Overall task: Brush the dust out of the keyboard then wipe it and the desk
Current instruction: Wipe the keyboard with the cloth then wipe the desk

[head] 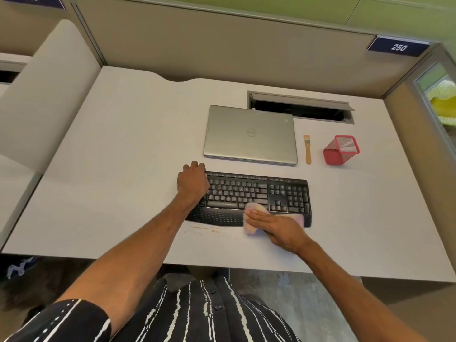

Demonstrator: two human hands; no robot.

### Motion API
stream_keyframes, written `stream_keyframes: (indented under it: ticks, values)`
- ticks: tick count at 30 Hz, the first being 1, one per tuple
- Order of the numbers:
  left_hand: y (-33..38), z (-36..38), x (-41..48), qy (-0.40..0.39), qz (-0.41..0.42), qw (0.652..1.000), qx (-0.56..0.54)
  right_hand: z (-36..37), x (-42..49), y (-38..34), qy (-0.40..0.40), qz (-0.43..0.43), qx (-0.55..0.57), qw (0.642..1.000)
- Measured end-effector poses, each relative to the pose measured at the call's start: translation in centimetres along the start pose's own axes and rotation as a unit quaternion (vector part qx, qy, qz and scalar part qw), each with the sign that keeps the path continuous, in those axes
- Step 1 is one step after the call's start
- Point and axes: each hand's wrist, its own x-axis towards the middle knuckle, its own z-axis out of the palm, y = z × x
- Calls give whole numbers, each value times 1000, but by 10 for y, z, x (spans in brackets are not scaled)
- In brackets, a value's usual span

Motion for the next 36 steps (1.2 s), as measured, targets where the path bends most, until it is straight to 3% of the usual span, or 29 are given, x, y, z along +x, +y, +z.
stream_keyframes:
  ticks: [5, 9, 18, 22, 29, 36]
  values:
    - [1, 0, 0, 2, -4, 1000, 19, 9, 67, -39, -10, -51, 3, 999]
    - [-1, 2, -2, 3, -3, 1000, 13, 8, 41, -24, -24, -58, 13, 998]
    - [5, 1, -5, 2, -7, 1000, 16, -12, -94, 40, 4, 57, 16, 998]
    - [6, 1, -5, 2, -8, 1000, 27, -6, -82, 34, 10, 80, 19, 997]
    - [14, 0, -5, -2, -10, 998, 61, 7, -13, 5, 2, 36, 40, 999]
    - [14, -3, -9, -5, -9, 998, 58, -17, -95, 49, 22, 109, 29, 993]
